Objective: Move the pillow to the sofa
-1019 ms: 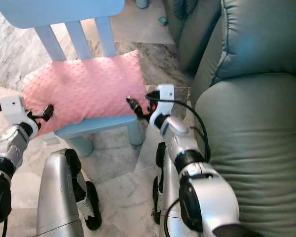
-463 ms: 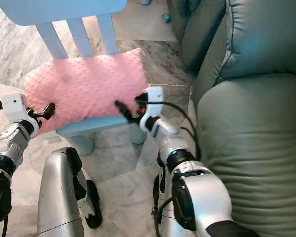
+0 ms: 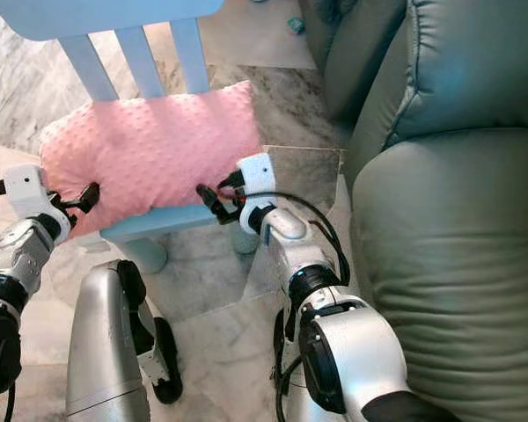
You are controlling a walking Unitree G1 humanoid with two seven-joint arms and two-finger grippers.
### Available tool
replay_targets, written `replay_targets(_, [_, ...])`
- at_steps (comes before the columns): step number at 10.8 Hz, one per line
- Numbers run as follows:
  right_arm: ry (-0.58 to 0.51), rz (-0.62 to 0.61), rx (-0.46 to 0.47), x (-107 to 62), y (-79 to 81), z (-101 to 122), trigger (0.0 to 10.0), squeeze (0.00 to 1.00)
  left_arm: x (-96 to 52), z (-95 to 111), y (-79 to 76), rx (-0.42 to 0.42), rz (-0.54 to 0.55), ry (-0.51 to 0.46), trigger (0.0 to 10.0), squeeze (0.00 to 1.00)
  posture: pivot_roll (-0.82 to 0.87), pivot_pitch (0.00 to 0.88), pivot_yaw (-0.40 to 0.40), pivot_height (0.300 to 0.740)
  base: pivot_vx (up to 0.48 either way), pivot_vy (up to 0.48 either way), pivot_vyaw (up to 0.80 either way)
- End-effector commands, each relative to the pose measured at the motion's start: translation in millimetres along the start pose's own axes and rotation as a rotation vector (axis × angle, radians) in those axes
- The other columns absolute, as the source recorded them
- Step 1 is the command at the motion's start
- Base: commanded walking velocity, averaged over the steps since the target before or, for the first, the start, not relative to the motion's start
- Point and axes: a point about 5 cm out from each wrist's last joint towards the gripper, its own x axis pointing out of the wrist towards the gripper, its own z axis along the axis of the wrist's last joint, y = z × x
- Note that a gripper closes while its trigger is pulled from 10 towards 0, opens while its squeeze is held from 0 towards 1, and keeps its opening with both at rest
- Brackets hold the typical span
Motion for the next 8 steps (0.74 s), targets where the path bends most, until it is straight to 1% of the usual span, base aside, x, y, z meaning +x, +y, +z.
replay_targets(1, [0.004,-0.005,0.011,-0.3,-1.1,-0.8,10.0,0.0,-1.2,-10.0,-0.1,0.004,0.0,0.048,10.0,0.0,0.04,0.439,-0.004,0.461,0.0,0.0,0.0])
replay_targets(3, [-0.01,-0.079,-0.007,-4.5,-17.4,5.6,10.0,0.0,-1.3,-7.6,2.3,0.005,0.01,0.046,10.0,0.0,0.04,0.44,-0.003,0.461,0.0,0.0,0.0])
replay_targets(4, [0.006,-0.142,-0.038,-8.6,-29.1,6.8,10.0,0.0,-1.6,-5.0,5.4,0.007,0.023,0.04,10.0,0.0,0.04,0.442,-0.004,0.461,0.0,0.0,0.0])
replay_targets(5, [0.023,-0.158,-0.033,-10.6,-31.8,3.5,10.0,0.0,-1.7,-4.7,6.0,0.009,0.027,0.039,10.0,0.0,0.04,0.444,-0.005,0.461,0.0,0.0,0.0])
replay_targets(6, [0.034,-0.168,-0.007,-11.3,-32.5,0.8,10.0,0.0,-1.7,-4.8,5.9,0.01,0.026,0.04,10.0,0.0,0.04,0.445,-0.004,0.461,0.0,0.0,0.0])
replay_targets(7, [0.068,-0.145,0.115,-12.1,-26.4,-12.0,10.0,0.0,-1.8,-7.5,4.7,0.016,0.023,0.05,10.0,0.0,0.04,0.448,-0.003,0.461,0.0,0.0,0.0])
replay_targets(8, [0.063,-0.122,0.166,-10.5,-20.5,-14.7,10.0,0.0,-1.9,-9.2,3.8,0.009,0.02,0.052,10.0,0.0,0.06,0.451,-0.004,0.461,0.0,0.0,0.0])
